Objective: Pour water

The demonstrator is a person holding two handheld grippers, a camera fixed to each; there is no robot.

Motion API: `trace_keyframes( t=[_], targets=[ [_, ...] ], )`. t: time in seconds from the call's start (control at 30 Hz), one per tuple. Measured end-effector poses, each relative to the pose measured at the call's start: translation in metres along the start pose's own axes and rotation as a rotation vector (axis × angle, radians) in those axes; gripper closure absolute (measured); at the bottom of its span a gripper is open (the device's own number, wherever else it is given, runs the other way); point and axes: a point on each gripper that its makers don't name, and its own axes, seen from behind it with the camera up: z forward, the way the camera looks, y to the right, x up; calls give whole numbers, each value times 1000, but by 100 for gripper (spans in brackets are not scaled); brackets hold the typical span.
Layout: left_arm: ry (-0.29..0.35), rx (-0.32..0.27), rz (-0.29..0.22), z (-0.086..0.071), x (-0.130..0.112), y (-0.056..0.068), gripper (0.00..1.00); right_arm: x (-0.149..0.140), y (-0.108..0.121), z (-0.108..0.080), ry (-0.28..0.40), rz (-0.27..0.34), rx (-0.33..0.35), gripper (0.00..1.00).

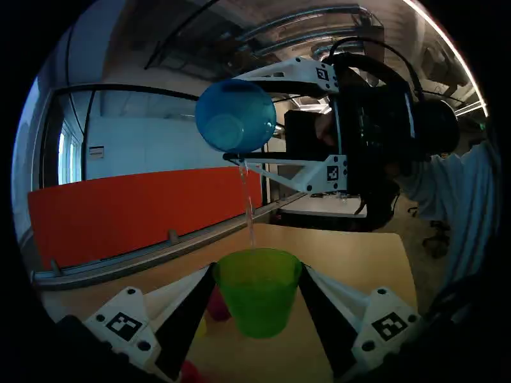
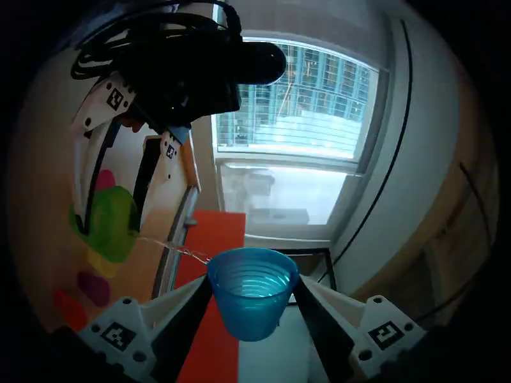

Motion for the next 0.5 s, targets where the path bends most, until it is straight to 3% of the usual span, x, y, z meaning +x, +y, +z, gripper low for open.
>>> trace_keyframes(
  t=[0.23,0.5],
  targets=[
    [3,3,-4,1,0,0,10,5,1,0,4,-51,-12,10],
    [5,5,-3,0,2,1,10,8,0,-1,11,-70,-10,10]
  ],
)
